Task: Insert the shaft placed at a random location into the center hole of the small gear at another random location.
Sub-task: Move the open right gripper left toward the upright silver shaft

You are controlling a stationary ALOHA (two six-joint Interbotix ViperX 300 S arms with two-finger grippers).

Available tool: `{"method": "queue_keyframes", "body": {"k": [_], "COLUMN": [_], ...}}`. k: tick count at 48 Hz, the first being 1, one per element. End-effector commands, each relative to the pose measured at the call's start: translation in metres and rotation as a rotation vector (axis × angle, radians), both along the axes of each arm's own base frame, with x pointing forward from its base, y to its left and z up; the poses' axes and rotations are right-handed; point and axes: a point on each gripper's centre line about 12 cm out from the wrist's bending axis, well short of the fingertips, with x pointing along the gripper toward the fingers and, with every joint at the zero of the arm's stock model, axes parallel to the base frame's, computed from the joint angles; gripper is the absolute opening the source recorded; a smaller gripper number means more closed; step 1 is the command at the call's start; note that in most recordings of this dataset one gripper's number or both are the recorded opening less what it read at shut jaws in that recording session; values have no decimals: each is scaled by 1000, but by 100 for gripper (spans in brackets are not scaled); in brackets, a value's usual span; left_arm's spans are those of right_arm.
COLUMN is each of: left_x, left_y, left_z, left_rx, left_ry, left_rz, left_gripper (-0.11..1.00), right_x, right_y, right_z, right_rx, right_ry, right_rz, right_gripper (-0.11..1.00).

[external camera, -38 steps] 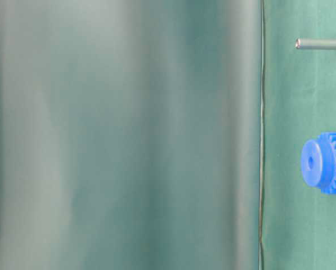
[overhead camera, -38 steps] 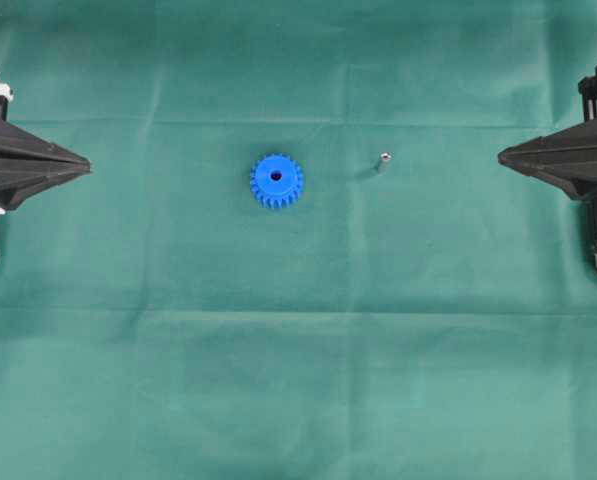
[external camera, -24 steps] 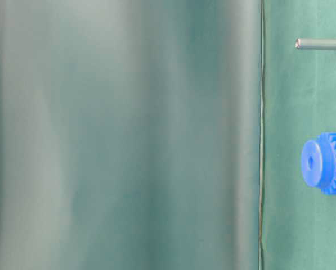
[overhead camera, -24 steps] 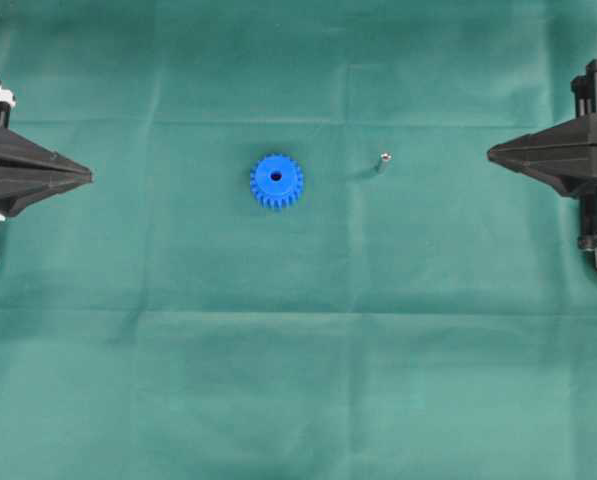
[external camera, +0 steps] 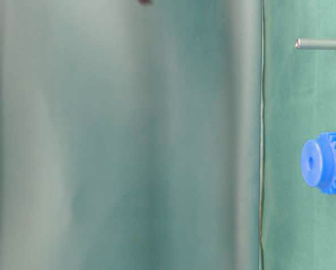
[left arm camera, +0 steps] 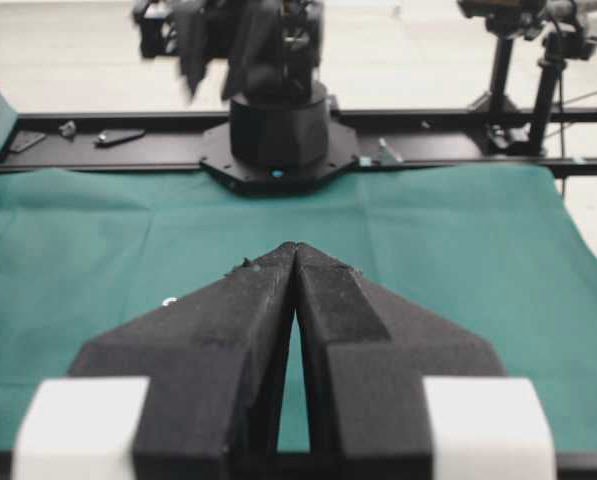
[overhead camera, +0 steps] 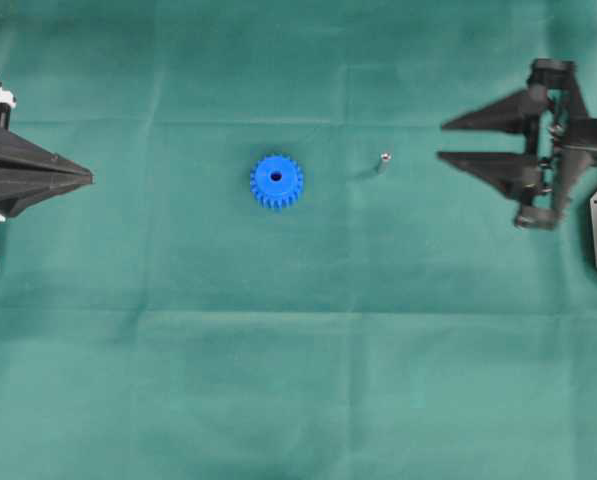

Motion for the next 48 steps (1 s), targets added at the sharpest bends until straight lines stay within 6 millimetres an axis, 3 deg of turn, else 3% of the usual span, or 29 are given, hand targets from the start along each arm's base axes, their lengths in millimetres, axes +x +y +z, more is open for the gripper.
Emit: {"method": "queue_keyframes", "body": {"k": [1, 5, 11, 24, 48], "left_x": [2, 2, 2, 1, 1], "left_y": [-1, -1, -1, -1, -1], "left_z": [11, 10, 10, 11, 11], "left_rx": [5, 9, 9, 9, 1], "left_ry": [-28, -25, -22, -23, -25], "left_rz": [-4, -3, -3, -3, -4], "left_gripper": [0, 0, 0, 0, 0], "right_x": [10, 20, 29, 45, 49], "right_y": [-7, -12, -18, -24, -31], "right_z": [-9, -25, -46, -81, -119], "right_rx": [-17, -11, 0, 21, 49], "right_ry": [11, 44, 92, 143, 215], "right_rz": [-16, -30, -46, -67, -104], "right_gripper": [74, 90, 81, 82, 81]}}
